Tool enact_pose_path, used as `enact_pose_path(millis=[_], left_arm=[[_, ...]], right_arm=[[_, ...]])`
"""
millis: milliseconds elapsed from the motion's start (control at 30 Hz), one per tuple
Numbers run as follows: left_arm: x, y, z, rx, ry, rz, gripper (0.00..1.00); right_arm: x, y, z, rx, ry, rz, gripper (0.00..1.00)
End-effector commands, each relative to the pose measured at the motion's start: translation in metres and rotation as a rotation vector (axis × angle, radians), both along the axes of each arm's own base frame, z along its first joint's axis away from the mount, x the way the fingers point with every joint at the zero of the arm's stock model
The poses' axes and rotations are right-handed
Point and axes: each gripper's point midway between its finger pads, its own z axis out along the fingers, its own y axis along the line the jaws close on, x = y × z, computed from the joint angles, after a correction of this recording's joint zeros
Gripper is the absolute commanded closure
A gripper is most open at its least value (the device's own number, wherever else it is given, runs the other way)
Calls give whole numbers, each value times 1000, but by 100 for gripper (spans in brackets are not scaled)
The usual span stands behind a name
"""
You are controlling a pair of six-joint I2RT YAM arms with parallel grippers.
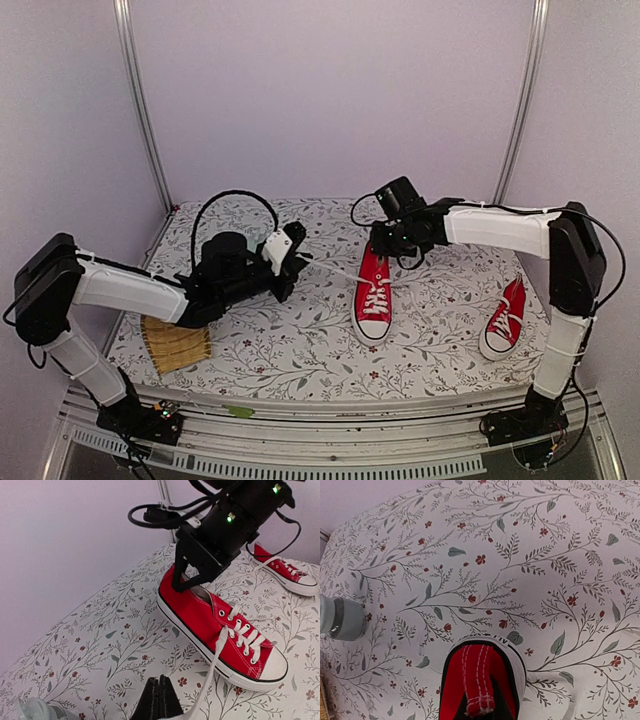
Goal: Tie the shoes
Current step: Place the shoe at the center of the board, then place the shoelace at the center of the board.
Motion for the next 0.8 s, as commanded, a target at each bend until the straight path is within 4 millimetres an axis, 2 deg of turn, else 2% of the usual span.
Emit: enact_pose_path(millis=[0,33,100,167,200,233,333,400,467,567,667,767], left_arm=[[23,21,-33,108,85,99,100],[27,23,-38,125,96,109,100],[31,25,-43,151,99,118,100],[37,28,-50,180,107,128,100],[40,29,-53,193,113,137,100],[42,29,-54,204,116,142,100],[44,26,-56,228,114,127,100],[42,24,-57,234,115,115,100],[42,22,-58,240,126,107,100],[38,20,-69,269,175,89,100],[33,21,-82,285,231,83,100],[29,21,-95,323,269,73,100]], right_arm=[[26,32,-12,97,-9,-22,99],[29,37,-20,94,9,-16,98],[32,44,-31,75,47,2,74],[33,45,-30,37,61,29,50],[32,42,-27,6,59,51,43],[29,35,-19,-21,56,61,37],[13,-5,-10,-123,90,53,23],[-3,-31,-11,-147,143,80,10],[-23,-56,-22,-163,241,104,7],[-61,-82,-50,-241,391,129,13],[-92,-82,-77,-211,511,183,22],[-113,-82,-111,-206,609,226,29]])
